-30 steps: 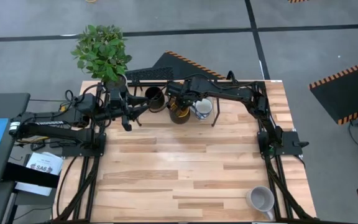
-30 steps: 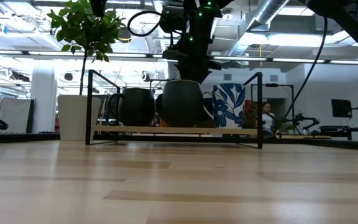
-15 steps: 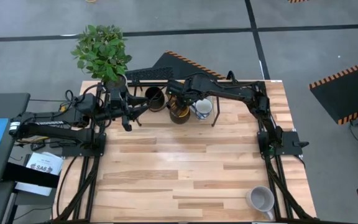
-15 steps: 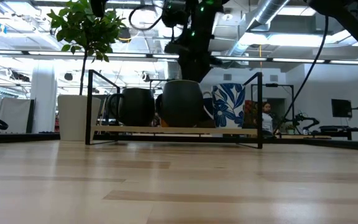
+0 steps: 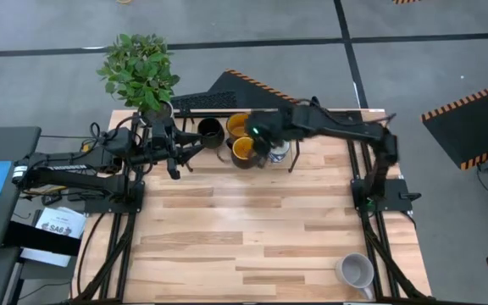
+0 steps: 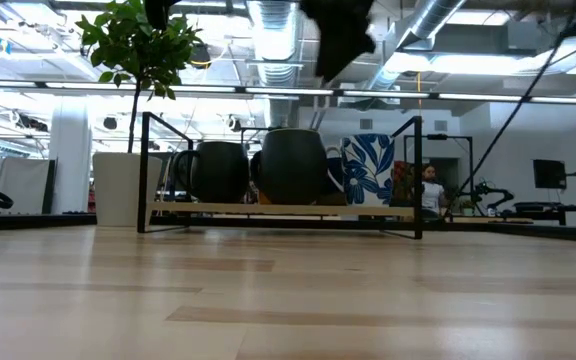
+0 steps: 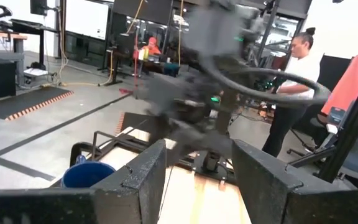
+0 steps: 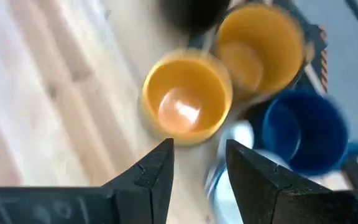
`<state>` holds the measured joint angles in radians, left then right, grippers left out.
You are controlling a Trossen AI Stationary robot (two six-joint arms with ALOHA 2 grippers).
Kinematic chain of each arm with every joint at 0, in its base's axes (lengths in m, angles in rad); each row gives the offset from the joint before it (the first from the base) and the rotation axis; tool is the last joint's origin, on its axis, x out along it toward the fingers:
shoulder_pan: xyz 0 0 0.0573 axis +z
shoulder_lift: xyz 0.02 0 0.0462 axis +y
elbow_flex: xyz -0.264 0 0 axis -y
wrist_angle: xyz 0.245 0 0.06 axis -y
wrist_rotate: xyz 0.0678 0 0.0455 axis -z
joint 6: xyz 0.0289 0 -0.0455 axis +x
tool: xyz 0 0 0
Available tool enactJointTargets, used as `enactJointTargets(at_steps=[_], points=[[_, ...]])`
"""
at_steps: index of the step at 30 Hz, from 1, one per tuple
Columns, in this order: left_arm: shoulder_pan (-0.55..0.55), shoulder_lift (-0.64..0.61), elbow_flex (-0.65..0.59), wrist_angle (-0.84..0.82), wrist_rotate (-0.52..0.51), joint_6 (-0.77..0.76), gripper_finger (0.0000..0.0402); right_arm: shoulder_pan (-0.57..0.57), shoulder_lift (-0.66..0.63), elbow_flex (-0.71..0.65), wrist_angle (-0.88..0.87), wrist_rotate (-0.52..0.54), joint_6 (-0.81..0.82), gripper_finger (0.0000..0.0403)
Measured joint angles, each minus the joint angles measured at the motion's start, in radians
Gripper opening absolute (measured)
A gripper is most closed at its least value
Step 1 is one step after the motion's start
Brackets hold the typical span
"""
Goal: Place coffee mugs
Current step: Put the white mug on the shelf
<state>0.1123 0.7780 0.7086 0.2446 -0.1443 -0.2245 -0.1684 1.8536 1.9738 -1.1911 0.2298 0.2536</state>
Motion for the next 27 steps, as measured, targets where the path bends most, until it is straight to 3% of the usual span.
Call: enactJointTargets(at_steps=[3, 8, 14, 20, 27], points=[[0.0, 0.0, 0.0, -0.002, 0.0, 0.0, 0.0166, 0.061, -0.11, -0.169, 0.033, 0.0, 0.031, 0.017], [0.0, 0.0, 0.0, -0.003, -0.001, 0.003, 0.0166, 0.171, -0.331, -0.513, 0.116, -0.061, 0.221, 0.0169], [0.0, 0.0, 0.0, -0.019, 0.002, -0.003, 0.0166, 0.315, -0.576, -0.806, 0.409, -0.129, 0.416, 0.0169], [0.0, 0.0, 0.0, -0.028, 0.005, -0.004, 0.0166, 0.39, -0.698, -0.916, 0.767, -0.014, 0.404, 0.0168], [0.0, 0.0, 0.0, -0.029, 0.006, -0.005, 0.0166, 0.374, -0.712, -0.916, 0.827, 0.029, 0.344, 0.0166]])
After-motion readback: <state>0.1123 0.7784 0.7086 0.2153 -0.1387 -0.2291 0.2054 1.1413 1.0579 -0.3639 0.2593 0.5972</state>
